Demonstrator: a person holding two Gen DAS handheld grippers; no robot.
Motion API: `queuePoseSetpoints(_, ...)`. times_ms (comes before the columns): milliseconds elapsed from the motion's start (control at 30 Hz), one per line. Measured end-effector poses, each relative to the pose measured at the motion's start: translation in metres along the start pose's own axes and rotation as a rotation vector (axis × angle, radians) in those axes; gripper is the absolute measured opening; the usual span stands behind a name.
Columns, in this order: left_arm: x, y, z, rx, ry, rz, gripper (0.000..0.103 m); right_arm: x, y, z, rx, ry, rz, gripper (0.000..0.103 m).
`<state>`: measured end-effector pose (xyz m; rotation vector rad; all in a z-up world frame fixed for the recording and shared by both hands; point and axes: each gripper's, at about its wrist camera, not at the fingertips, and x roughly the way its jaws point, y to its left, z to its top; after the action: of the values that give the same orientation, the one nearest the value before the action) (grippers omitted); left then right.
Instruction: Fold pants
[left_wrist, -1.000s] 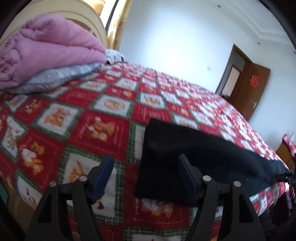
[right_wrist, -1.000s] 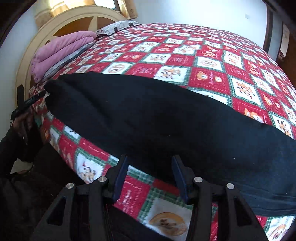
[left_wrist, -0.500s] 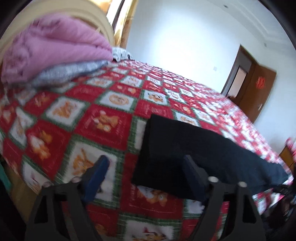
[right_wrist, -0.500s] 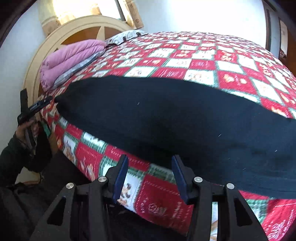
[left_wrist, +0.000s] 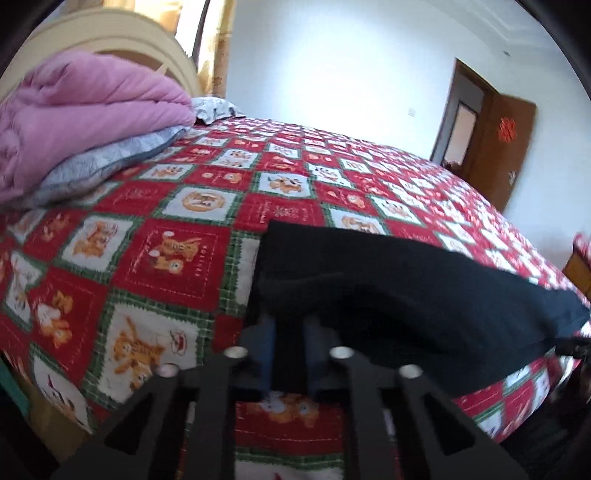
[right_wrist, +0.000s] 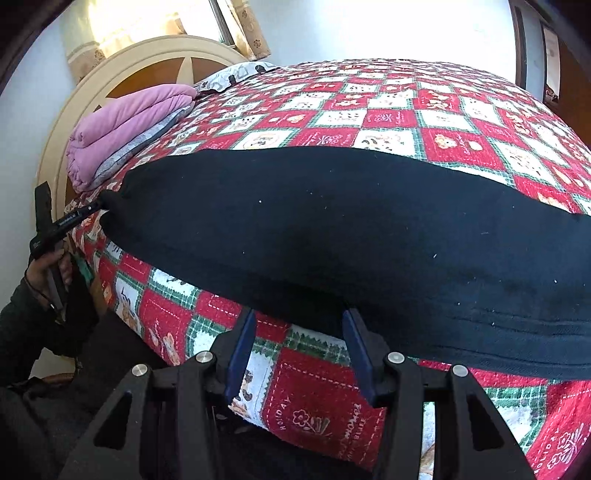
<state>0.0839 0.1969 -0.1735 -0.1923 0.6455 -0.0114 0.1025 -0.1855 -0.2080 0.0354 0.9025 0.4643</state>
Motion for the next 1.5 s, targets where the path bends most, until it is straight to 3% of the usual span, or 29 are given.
queuePoseSetpoints(133,-0.012,0.003,0.002,0.068,-0.033,0.027,0.006,0.001,0.0,-0.002,-0.006,-0.003,-0.006,0.05)
queuePoseSetpoints(267,-0.035,0.017,0.006,0.076,-0.089,-0.004,0.006,-0.004,0.0,-0.001,-0.009,-0.025,-0.015,0.05)
queuePoseSetpoints(433,-0.014,0.025,-0.011,0.078,-0.024,0.001,0.006,-0.008,0.001,0.0,-0.007,-0.05,-0.002,0.05)
queuePoseSetpoints(500,-0.003,0.029,-0.022,0.069,0.006,-0.001,0.006,-0.008,0.004,-0.001,-0.033,-0.053,-0.031,0.05)
queuePoseSetpoints(800,-0.007,0.029,-0.023,0.04,-0.028,-0.027,0.006,-0.005,-0.001,-0.002,-0.14,-0.072,-0.221,0.05)
queuePoseSetpoints(1133,-0.003,0.035,-0.024,-0.017,-0.023,-0.059,0.006,0.015,0.024,-0.006,-0.437,-0.084,-0.406,0.05)
queuePoseSetpoints(1200,-0.003,0.036,-0.024,-0.028,-0.023,-0.064,0.006,0.017,0.026,-0.009,-0.459,-0.078,-0.393,0.044)
queuePoseSetpoints(1300,-0.004,0.037,-0.024,-0.041,-0.027,-0.069,0.006,0.017,0.024,-0.008,-0.437,-0.083,-0.363,0.012)
queuePoseSetpoints(1333,-0.005,0.037,-0.024,-0.04,-0.03,-0.069,0.006,0.017,0.024,-0.006,-0.426,-0.083,-0.354,0.006)
queuePoseSetpoints(1500,-0.013,0.037,-0.019,-0.038,-0.056,-0.082,0.006,-0.002,0.025,0.003,-0.362,-0.132,-0.319,0.003)
